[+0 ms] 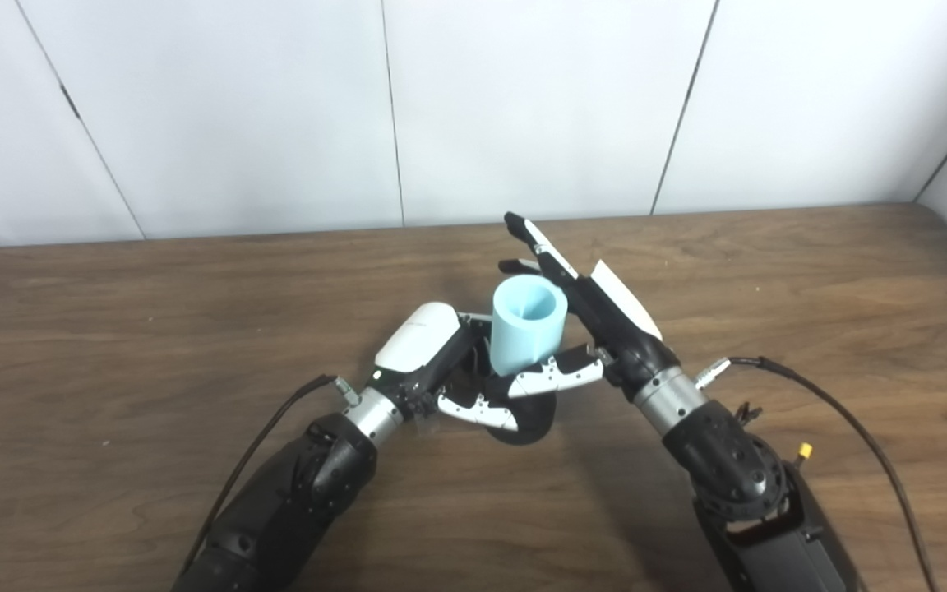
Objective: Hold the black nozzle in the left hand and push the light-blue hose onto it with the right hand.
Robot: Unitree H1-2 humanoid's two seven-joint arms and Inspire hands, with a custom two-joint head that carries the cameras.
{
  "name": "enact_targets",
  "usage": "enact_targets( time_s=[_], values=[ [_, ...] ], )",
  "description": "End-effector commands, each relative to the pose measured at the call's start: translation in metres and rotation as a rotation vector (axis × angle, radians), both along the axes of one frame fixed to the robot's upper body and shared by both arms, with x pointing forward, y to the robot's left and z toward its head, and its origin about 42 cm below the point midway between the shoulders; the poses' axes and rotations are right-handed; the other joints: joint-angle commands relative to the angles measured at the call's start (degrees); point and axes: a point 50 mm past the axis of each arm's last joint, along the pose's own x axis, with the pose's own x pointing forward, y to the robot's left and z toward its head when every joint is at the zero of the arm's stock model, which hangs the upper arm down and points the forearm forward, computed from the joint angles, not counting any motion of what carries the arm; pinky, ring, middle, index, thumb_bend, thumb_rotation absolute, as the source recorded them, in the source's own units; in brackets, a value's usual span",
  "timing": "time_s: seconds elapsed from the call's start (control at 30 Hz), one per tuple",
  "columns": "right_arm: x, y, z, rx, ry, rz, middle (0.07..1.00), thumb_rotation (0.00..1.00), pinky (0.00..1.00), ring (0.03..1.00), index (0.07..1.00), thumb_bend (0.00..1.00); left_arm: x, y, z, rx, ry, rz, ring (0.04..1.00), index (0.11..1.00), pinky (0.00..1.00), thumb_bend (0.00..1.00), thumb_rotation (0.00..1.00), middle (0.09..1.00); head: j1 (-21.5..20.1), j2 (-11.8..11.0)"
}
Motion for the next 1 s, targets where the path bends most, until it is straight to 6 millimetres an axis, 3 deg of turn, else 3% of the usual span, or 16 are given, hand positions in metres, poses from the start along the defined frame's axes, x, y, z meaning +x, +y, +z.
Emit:
enact_targets(
  time_s=[0.0, 0.13, 0.27, 0.73, 0.9, 0.97],
  values=[
    [0.007, -0.001, 0.031, 0.057, -0.124, 0.016, 1.000, 0.23, 0.83, 0.950, 1.000, 0.95, -0.037, 0.014, -0.066, 0.165, 0.175, 0.009, 0.371, 0.511, 0.30, 0.50, 0.00, 0.449, 0.01, -0.02],
    [0.020, -0.014, 0.041, 0.088, -0.168, 0.001, 1.000, 0.38, 0.94, 0.998, 1.000, 1.00, -0.036, 0.015, -0.067, 0.181, 0.171, 0.011, 0.371, 0.513, 0.31, 0.50, 0.00, 0.450, 0.07, -0.08],
    [0.020, -0.021, 0.061, 0.127, -0.221, -0.024, 1.000, 0.40, 0.99, 1.000, 1.000, 1.00, -0.036, 0.016, -0.068, 0.183, 0.169, 0.011, 0.365, 0.512, 0.30, 0.50, 0.00, 0.451, 0.22, -0.11],
    [0.003, -0.040, 0.089, 0.141, -0.298, 0.010, 1.000, 0.42, 1.00, 1.000, 1.000, 1.00, -0.035, 0.017, -0.069, 0.193, 0.176, 0.018, 0.373, 0.509, 0.31, 0.50, 0.00, 0.459, 0.09, -0.08],
    [-0.001, -0.059, 0.085, 0.084, -0.311, 0.063, 0.995, 0.49, 0.96, 0.998, 0.991, 1.00, -0.035, 0.019, -0.069, 0.193, 0.176, 0.017, 0.384, 0.508, 0.33, 0.50, 0.00, 0.473, 0.09, -0.08],
    [-0.002, -0.070, 0.079, 0.029, -0.338, 0.095, 0.954, 0.49, 0.90, 0.965, 0.932, 0.98, -0.035, 0.019, -0.070, 0.189, 0.171, 0.019, 0.382, 0.509, 0.32, 0.50, 0.00, 0.467, 0.01, -0.03]
  ],
)
